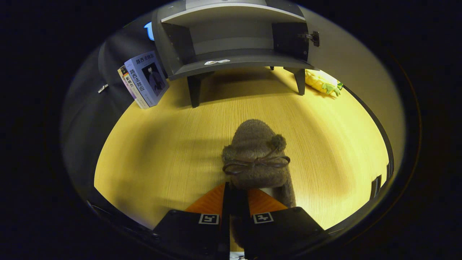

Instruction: Open the shoe cabinet door, grab the shoes and put them into the shoe cabinet, then close the shoe cabinet door.

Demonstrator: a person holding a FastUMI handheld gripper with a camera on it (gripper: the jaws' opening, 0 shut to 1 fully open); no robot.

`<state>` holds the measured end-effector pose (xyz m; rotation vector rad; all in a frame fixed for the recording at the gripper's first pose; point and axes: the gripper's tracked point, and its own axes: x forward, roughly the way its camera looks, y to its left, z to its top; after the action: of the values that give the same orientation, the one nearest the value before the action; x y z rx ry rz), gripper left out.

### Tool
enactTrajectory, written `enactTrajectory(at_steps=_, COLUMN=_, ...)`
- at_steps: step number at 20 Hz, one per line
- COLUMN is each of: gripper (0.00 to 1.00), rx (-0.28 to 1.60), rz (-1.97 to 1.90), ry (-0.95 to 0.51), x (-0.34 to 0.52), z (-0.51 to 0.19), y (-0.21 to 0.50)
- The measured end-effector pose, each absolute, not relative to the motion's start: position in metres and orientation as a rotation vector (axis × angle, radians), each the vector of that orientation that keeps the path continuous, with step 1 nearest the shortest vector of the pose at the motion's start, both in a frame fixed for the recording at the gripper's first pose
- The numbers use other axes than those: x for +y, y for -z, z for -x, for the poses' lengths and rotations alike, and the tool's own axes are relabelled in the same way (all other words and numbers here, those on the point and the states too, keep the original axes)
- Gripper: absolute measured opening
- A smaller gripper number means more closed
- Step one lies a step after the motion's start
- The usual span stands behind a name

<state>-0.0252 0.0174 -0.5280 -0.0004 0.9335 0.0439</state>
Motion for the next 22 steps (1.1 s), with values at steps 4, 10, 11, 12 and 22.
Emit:
enactTrajectory(at_steps=4, gripper=0.19, rx=0.919, rz=0.020, ry=-0.043, x=0.020, z=0.008, y=0.537)
enactTrajectory(at_steps=10, gripper=0.22, rx=0.789, rz=0.015, ry=-0.019, x=0.017, z=-0.020, y=0.539)
enactTrajectory(at_steps=11, gripper=0.19, rx=0.762, rz=0.013, ry=-0.009, x=0.016, z=-0.024, y=0.539)
enactTrajectory(at_steps=12, gripper=0.19, rx=0.744, rz=0.019, ry=-0.004, x=0.015, z=-0.026, y=0.540)
enactTrajectory(at_steps=22, gripper=0.05, rx=0.705, rz=0.068, ry=0.014, x=0.005, z=-0.028, y=0.521)
